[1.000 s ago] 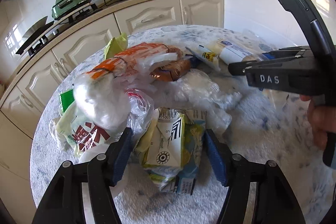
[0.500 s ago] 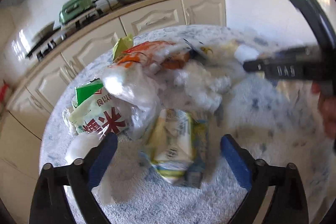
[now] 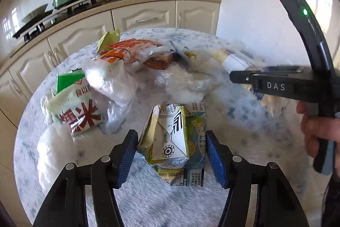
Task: Collect trash
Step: 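Carry carton and bread over the blue bin and open both grippers, then move both open grippers back over the trash pile on the table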
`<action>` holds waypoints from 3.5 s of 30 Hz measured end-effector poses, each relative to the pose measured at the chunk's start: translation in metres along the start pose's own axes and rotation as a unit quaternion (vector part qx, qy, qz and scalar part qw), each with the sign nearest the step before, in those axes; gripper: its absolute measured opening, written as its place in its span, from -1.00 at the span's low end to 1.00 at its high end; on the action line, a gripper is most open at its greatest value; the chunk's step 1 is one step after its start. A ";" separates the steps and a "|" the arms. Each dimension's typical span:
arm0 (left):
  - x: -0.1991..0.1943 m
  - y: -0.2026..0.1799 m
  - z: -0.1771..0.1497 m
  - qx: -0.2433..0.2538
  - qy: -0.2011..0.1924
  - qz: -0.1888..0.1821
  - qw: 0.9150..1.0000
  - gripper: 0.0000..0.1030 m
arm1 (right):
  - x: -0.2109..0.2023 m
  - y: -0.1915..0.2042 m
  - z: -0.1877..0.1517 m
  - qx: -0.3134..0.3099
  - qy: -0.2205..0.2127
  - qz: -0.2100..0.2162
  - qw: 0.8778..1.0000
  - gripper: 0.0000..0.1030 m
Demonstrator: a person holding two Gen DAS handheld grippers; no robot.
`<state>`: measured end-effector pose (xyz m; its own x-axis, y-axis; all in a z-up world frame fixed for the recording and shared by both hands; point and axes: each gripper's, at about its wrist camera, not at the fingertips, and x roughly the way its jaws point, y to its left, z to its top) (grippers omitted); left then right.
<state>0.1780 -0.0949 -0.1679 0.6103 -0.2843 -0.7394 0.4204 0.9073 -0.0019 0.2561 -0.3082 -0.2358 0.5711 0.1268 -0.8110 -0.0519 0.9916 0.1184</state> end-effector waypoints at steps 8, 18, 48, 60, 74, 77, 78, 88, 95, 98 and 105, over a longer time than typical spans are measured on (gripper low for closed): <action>-0.034 -0.014 -0.002 -0.015 -0.054 -0.013 0.998 0.14 | -0.032 -0.016 -0.004 0.018 -0.025 0.012 0.999 -0.41; -0.047 -0.039 0.015 -0.006 -0.087 -0.033 0.996 0.13 | -0.072 -0.042 -0.011 0.039 -0.058 0.009 0.998 -0.41; 0.153 -0.275 0.104 0.093 0.061 -0.198 0.974 0.14 | -0.067 -0.308 -0.136 0.270 0.012 -0.114 0.956 -0.41; 0.239 -0.350 0.119 0.142 0.143 -0.148 0.968 0.79 | -0.012 -0.353 -0.176 0.335 0.051 -0.095 0.936 0.16; 0.181 -0.330 0.116 0.121 0.049 -0.109 0.985 0.97 | -0.071 -0.335 -0.158 0.356 -0.012 -0.102 0.929 1.00; 0.152 -0.309 0.113 0.104 0.019 -0.106 0.989 0.97 | -0.096 -0.314 -0.139 0.341 -0.039 -0.100 0.934 1.00; 0.141 -0.301 0.114 0.096 0.007 -0.106 0.990 0.97 | -0.101 -0.308 -0.134 0.336 -0.045 -0.099 0.936 1.00; 0.005 -0.167 0.087 0.004 -0.111 -0.076 0.991 0.98 | -0.169 -0.185 -0.052 0.223 -0.125 -0.062 0.965 1.00; -0.082 -0.076 0.041 -0.058 -0.176 -0.022 0.982 0.99 | -0.196 -0.084 -0.011 0.135 -0.167 -0.028 0.976 1.00; -0.108 -0.051 0.025 -0.073 -0.193 0.006 0.978 0.99 | -0.200 -0.049 -0.002 0.107 -0.180 -0.010 0.978 1.00; -0.144 0.001 -0.009 -0.109 -0.214 0.094 0.966 0.99 | -0.204 0.026 0.010 0.041 -0.198 0.019 0.979 1.00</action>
<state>0.0844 -0.0497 -0.0672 0.9033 -0.1685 -0.3946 0.1525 0.9857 -0.0719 0.1467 -0.3087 -0.0613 0.8443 0.1267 -0.5206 -0.0221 0.9790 0.2025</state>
